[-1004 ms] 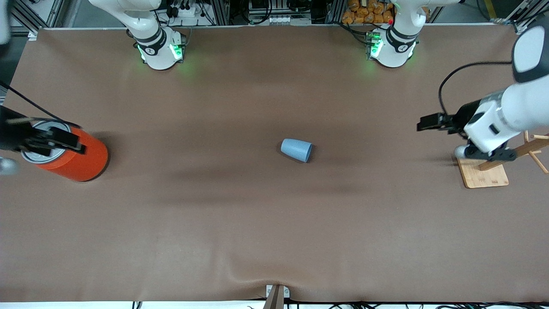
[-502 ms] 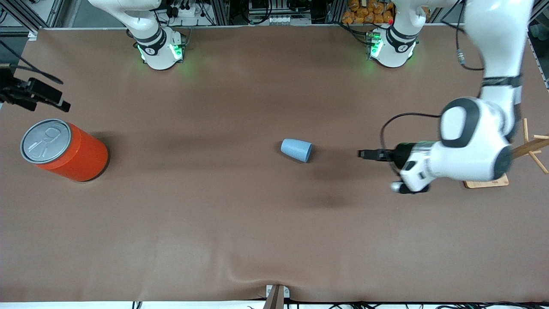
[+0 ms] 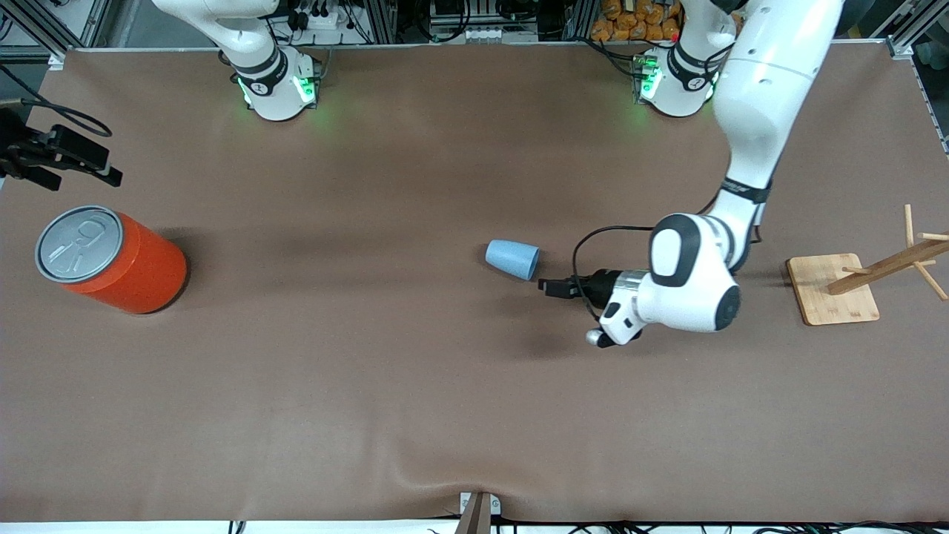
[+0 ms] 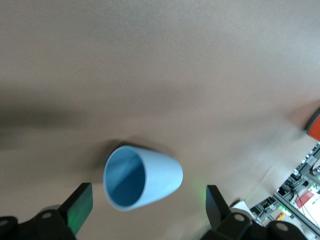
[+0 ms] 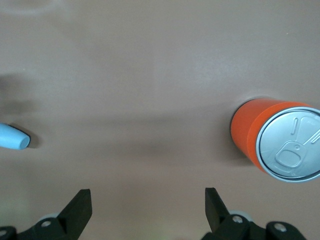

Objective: Flip cup
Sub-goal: 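Grasp the blue cup's rim with the left gripper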

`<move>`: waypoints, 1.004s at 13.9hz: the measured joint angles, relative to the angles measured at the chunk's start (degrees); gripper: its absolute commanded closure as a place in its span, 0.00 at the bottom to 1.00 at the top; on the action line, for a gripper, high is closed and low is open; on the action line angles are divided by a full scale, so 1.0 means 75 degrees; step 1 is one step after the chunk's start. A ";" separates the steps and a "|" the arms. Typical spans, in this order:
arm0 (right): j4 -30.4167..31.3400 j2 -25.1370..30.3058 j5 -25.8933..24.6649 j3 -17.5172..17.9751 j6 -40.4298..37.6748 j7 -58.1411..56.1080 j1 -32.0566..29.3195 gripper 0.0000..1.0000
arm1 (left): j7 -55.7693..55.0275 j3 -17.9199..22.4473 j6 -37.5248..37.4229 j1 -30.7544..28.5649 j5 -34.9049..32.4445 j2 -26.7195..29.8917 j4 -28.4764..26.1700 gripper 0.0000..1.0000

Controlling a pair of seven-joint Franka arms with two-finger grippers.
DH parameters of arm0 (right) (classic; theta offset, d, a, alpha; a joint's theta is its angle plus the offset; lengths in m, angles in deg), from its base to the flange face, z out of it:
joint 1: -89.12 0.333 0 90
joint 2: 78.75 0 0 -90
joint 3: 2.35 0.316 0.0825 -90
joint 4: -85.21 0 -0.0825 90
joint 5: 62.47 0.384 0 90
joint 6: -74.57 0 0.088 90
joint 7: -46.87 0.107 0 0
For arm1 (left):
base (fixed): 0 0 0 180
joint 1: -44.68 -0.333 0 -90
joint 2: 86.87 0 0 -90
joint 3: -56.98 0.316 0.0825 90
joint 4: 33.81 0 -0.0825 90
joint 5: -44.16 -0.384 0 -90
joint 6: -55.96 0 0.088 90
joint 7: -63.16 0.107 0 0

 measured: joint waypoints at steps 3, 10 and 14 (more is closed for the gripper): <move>-0.0238 -0.0005 -0.0007 0.0018 -0.0439 -0.0084 0.0002 0.00 | -0.0156 -0.0003 0.0636 0.0512 0.0022 -0.0361 -0.0012 0.00; -0.0328 -0.0002 -0.0878 0.0253 -0.0684 -0.0393 0.0013 0.00 | -0.0551 -0.0003 0.0841 0.0997 0.0026 -0.0637 -0.0282 0.90; -0.0337 -0.0002 -0.1573 0.0844 -0.0673 -0.0355 0.0034 0.00 | -0.0924 -0.0003 0.0745 0.1025 0.0024 -0.0589 -0.0284 1.00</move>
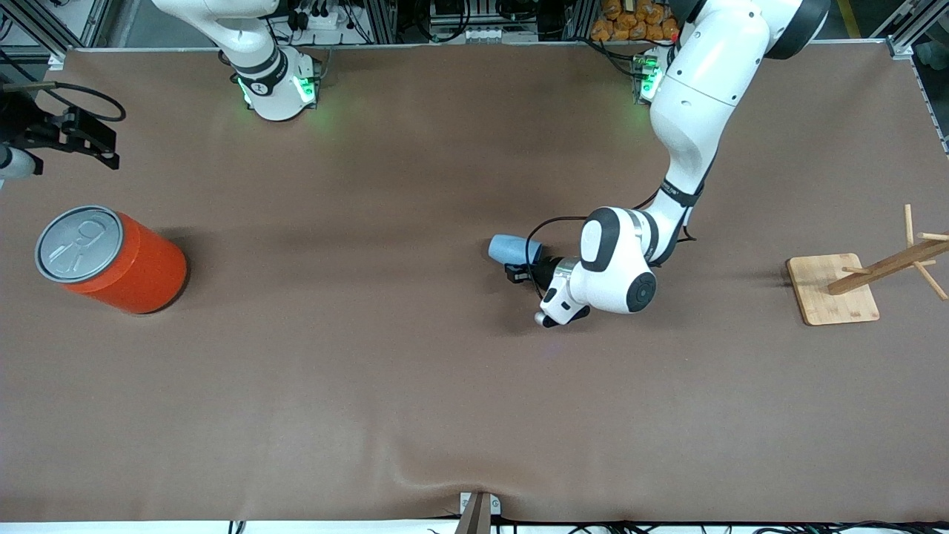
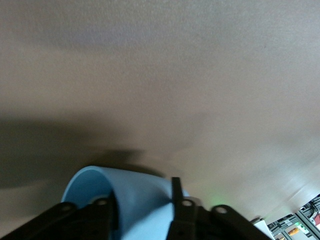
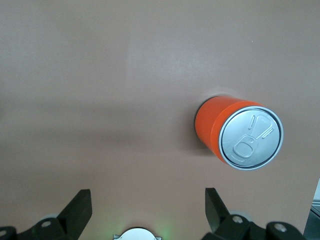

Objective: Flip cup
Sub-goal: 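Grasp the blue cup's rim with the left gripper, then rotate the blue cup upright with the left gripper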

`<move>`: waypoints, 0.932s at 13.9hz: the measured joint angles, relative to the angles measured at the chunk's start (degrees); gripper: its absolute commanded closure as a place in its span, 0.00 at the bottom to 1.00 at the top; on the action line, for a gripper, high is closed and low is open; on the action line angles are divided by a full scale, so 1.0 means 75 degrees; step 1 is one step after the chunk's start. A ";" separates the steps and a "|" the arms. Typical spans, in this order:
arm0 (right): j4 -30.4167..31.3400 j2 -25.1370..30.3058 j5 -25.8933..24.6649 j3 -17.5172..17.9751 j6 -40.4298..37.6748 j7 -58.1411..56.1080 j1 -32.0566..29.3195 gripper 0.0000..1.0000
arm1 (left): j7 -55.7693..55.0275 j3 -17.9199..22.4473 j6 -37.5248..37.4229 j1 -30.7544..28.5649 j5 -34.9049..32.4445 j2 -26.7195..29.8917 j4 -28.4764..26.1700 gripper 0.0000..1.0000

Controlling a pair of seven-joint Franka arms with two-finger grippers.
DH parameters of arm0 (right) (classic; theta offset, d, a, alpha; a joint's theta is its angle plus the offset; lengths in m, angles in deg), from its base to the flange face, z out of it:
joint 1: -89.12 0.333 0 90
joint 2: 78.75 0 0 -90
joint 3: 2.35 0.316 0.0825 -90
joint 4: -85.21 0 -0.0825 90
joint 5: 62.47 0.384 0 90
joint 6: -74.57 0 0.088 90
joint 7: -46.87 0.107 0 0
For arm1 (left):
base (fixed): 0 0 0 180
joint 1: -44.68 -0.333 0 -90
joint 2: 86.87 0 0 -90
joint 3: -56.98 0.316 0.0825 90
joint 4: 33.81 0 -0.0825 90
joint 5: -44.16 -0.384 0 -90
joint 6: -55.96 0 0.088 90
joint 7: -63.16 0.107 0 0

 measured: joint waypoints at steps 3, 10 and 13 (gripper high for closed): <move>0.0000 0.0000 0.0181 -0.0149 0.0005 -0.0001 -0.0022 0.00 | -0.0489 -0.0010 -0.0229 0.0019 -0.0509 0.0185 0.0032 1.00; 0.0000 0.0000 0.0510 -0.0517 0.0068 -0.0039 -0.0048 0.00 | -0.1461 0.0217 -0.0377 -0.0108 -0.1435 0.0792 0.0075 1.00; -0.0002 0.0000 0.0510 -0.0516 0.0068 -0.0039 -0.0048 0.00 | -0.2168 0.0448 -0.0384 -0.0320 -0.2464 0.1489 0.0127 1.00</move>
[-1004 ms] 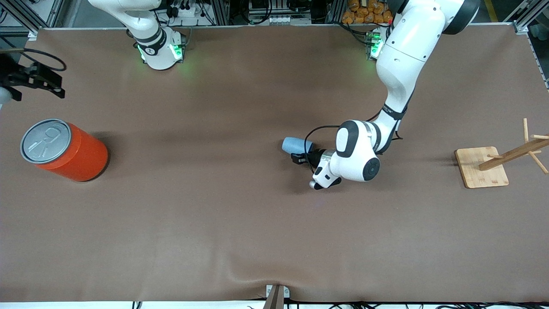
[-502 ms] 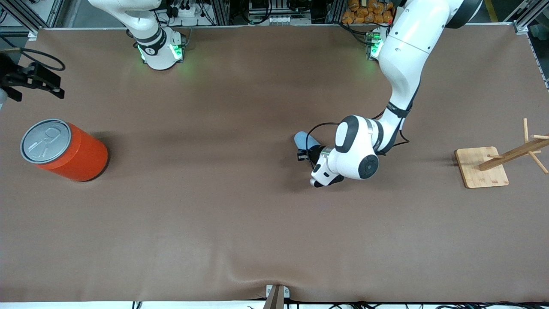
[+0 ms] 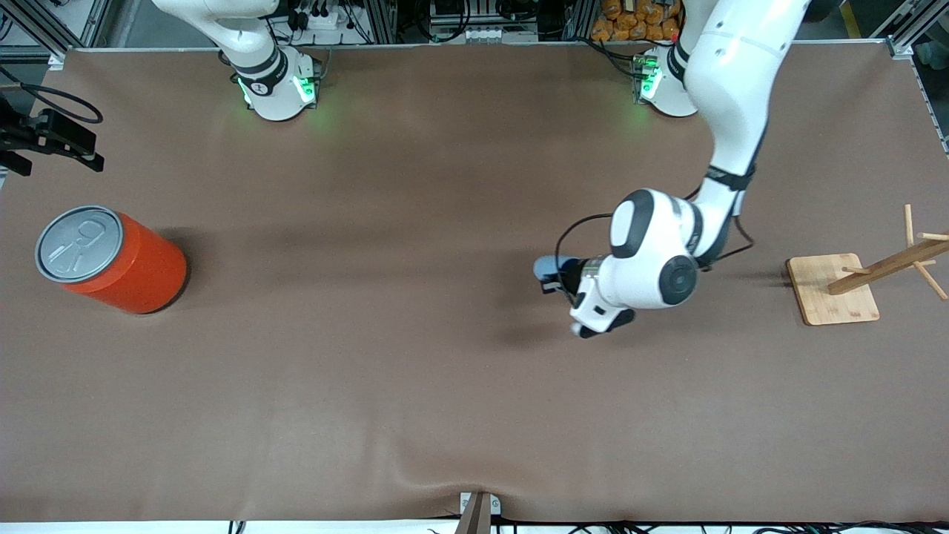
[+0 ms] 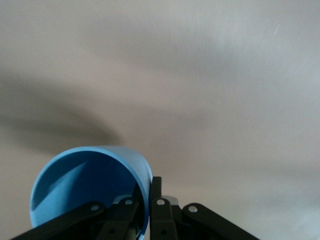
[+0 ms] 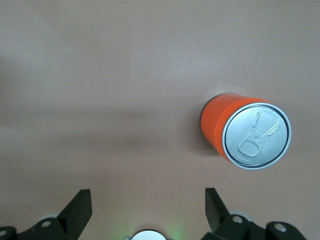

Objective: Flip cup
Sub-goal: 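Rotate the blue cup upright with the left gripper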

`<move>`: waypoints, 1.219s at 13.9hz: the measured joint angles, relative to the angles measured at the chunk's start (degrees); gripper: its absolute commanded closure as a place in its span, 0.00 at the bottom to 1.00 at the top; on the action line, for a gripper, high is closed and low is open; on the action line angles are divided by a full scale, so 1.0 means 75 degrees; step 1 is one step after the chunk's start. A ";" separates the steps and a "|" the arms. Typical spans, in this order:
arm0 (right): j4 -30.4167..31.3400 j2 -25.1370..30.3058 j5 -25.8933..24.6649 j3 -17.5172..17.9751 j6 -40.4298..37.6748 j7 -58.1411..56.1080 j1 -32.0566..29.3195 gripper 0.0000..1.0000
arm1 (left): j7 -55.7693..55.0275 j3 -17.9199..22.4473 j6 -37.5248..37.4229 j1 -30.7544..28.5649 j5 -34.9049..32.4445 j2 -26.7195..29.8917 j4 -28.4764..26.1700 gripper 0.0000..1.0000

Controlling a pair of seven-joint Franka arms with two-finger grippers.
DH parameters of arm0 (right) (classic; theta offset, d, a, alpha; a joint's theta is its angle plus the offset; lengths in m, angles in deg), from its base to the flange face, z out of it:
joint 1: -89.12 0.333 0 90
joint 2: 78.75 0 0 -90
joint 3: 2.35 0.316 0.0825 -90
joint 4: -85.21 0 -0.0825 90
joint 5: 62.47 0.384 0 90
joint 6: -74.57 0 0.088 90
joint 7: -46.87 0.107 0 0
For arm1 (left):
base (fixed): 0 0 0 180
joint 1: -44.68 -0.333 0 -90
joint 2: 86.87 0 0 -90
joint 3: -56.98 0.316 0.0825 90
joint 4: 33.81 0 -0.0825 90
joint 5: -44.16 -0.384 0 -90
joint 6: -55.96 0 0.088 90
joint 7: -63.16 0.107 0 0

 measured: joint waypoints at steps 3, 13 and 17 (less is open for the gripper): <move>0.0000 0.0000 0.0000 0.0006 0.0000 0.0000 0.0003 0.00 | -0.0354 0.0057 -0.0051 -0.0465 -0.0963 0.0637 -0.0012 1.00; 0.0000 0.0000 0.0000 0.0013 -0.0001 0.0000 0.0015 0.00 | -0.1543 0.0088 0.0423 -0.1309 -0.3592 0.0838 -0.0230 1.00; 0.0000 0.0000 0.0000 0.0014 -0.0002 0.0000 0.0016 0.00 | -0.1542 0.0084 0.1817 -0.1484 -0.3663 0.0808 -0.1021 1.00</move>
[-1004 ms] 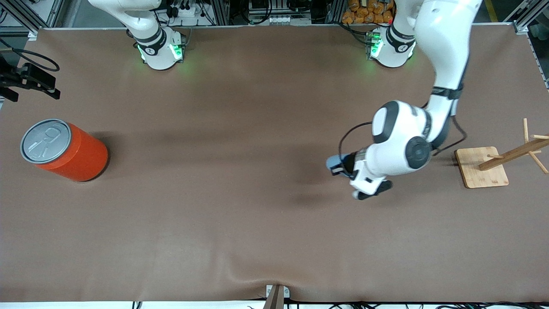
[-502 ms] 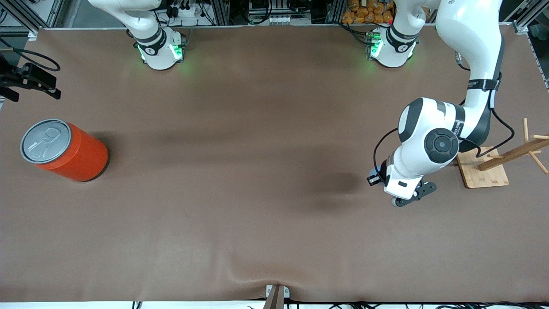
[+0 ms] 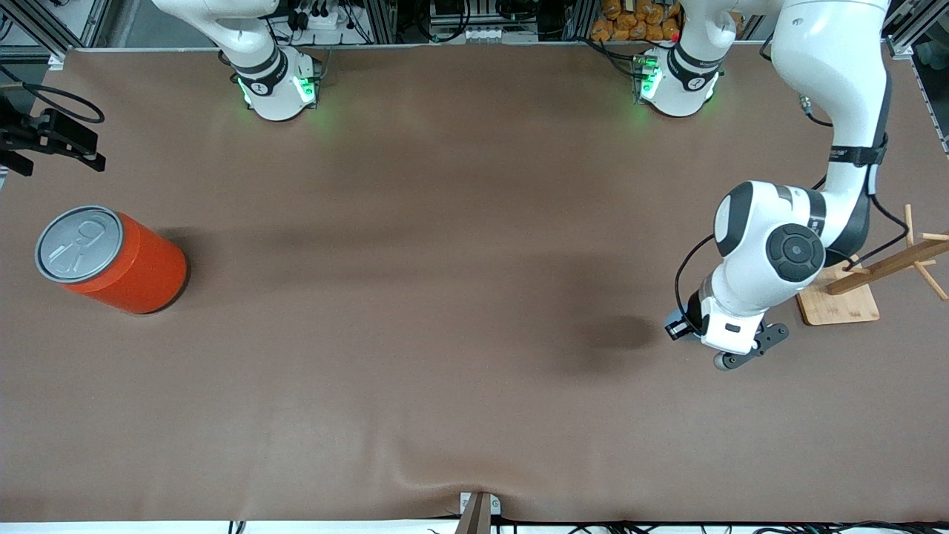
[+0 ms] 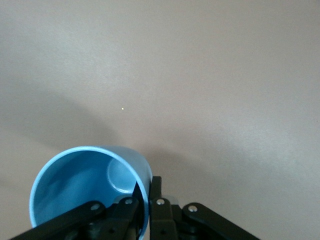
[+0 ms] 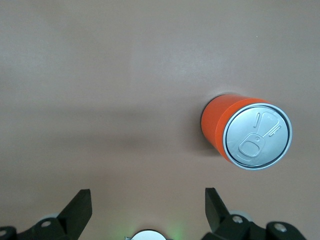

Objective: Flip cup
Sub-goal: 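Rotate the blue cup upright with the left gripper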

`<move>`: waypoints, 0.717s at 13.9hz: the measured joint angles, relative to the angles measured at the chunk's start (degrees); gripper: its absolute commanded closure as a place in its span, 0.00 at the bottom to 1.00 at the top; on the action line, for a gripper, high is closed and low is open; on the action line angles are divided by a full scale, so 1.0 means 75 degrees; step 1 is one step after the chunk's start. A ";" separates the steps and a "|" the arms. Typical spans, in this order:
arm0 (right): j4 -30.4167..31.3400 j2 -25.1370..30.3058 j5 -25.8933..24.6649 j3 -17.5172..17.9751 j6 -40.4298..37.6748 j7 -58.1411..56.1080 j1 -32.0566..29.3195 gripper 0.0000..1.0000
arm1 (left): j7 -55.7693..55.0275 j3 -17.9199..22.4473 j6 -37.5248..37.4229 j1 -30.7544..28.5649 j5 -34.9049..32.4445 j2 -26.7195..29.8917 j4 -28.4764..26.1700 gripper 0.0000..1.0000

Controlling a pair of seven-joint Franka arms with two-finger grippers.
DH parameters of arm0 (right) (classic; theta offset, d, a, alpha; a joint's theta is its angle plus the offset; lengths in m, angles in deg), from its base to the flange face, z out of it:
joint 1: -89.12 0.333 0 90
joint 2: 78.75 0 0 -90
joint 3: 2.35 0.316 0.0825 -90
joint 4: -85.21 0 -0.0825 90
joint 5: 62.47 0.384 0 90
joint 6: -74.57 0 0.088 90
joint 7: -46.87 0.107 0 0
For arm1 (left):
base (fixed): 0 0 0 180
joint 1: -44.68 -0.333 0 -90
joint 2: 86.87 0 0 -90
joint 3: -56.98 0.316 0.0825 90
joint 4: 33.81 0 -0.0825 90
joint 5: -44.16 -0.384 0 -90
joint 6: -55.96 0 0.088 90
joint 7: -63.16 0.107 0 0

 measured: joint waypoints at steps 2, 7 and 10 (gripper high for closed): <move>0.0000 0.0000 0.0000 0.0000 0.0000 0.0000 0.0000 0.00 | 0.0000 -0.0018 0.0335 0.0009 0.0000 -0.0026 -0.0289 1.00; 0.0000 0.0000 0.0022 0.0002 0.0004 0.0000 0.0000 0.00 | 0.0016 -0.0041 0.0641 0.0077 -0.0057 -0.0242 -0.0592 0.00; 0.0000 -0.0008 0.0062 0.0002 0.0097 0.0000 0.0001 0.00 | 0.0040 -0.0042 0.0500 0.0077 -0.0070 -0.0197 -0.0549 0.00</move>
